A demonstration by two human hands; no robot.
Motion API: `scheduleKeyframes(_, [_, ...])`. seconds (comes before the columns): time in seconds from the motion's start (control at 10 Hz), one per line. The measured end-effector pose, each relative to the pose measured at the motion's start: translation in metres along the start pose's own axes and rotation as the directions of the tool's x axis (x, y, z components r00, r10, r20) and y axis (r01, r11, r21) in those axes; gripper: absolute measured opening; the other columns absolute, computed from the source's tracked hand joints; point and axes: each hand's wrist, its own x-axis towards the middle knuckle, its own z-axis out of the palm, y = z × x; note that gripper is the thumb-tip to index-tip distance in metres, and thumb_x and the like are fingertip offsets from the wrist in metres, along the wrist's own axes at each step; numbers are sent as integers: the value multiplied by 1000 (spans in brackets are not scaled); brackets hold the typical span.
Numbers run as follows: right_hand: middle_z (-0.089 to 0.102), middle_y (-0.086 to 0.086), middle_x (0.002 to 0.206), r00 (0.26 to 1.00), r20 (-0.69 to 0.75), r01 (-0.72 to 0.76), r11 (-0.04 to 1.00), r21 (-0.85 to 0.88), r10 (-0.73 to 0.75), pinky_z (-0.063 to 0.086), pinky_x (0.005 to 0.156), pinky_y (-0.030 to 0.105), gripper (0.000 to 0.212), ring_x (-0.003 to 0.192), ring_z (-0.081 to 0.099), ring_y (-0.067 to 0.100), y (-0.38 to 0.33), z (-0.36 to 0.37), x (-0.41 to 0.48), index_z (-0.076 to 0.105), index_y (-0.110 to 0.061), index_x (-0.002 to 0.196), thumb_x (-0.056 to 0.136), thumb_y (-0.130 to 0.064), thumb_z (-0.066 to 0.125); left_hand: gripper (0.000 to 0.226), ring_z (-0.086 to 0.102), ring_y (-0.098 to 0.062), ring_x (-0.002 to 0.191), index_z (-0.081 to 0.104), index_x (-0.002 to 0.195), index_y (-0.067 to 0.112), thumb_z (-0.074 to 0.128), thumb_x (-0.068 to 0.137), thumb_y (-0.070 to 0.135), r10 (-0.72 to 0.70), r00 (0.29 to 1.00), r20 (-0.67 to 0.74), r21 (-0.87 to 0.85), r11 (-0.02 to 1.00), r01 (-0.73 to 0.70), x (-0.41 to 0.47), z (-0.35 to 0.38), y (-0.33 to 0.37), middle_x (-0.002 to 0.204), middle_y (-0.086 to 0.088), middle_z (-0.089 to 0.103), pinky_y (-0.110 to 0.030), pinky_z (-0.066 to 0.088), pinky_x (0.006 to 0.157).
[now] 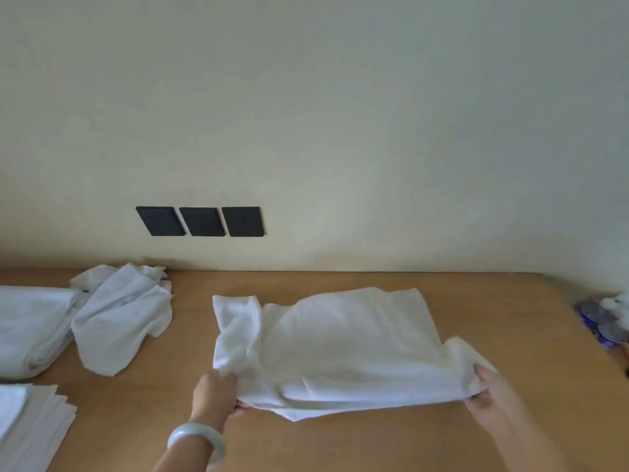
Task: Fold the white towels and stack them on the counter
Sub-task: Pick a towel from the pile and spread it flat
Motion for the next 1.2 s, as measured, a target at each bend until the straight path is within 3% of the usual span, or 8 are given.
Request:
scheduleKeyframes(0.2, [52,13,134,981,-192,-31,1000,-5,30,45,86,27,32,101,57,8,38,-25,-1,56,-14,111,88,-34,68,24,64,-38,80,64,81,3,49,82,22,-43,996,-76,32,998,46,25,-6,-55,87,-21,68,-50,56,81])
scheduleKeyframes(0.3, [55,8,131,974,-218,53,998,-31,-58,56,69,22,25,95,57,16,24,-17,-1,58,-11,111,94,3,47,13,57,-33,90,58,99,-2,47,93,1,-126,992,27,-544,831,120,19,-20,-23,109,-20,56,-37,48,81])
scheduleKeyframes(0.4, [62,8,121,962,-208,154,980,-127,-179,58,64,26,14,89,60,17,6,15,-17,60,-14,99,95,-3,52,20,57,-28,114,58,106,2,46,102,18,-103,982,155,-843,505,186,12,-37,16,129,-14,56,-33,42,97])
scheduleKeyframes(0.5, [61,6,84,892,-14,414,832,-370,-451,47,70,34,12,77,56,23,-7,72,-50,59,-4,104,92,-4,55,23,63,-23,80,66,88,9,60,95,30,108,991,83,-697,717,-20,-21,-41,64,83,-4,72,-38,52,80])
scheduleKeyframes(0.7, [62,9,63,816,439,574,621,-534,-377,41,56,31,16,62,57,21,29,168,-125,64,-5,78,87,-18,65,20,61,-18,77,73,92,13,54,99,18,556,770,312,-496,787,-367,-109,13,121,81,-6,70,-28,47,73])
scheduleKeyframes(0.9, [71,13,71,813,554,448,800,-399,-179,46,46,18,25,58,68,13,50,174,-173,70,2,84,97,-12,54,25,66,-21,83,66,89,16,64,83,41,511,790,340,-450,825,-341,-125,25,110,88,-5,71,-37,50,79])
scheduleKeyframes(1.1, [64,6,62,798,566,545,649,-531,-206,42,53,21,27,58,61,11,60,171,-168,68,-5,74,96,-16,57,31,43,-10,60,52,71,13,59,95,31,540,817,202,-262,834,-486,-128,18,112,60,8,47,-26,35,60])
scheduleKeyframes(1.2, [48,-10,52,736,516,676,504,-537,-438,35,52,25,30,50,43,7,51,169,-162,52,-15,63,91,-17,62,25,50,-16,67,57,75,10,60,93,26,563,813,149,-291,810,-509,-129,8,114,68,-4,54,-33,40,66])
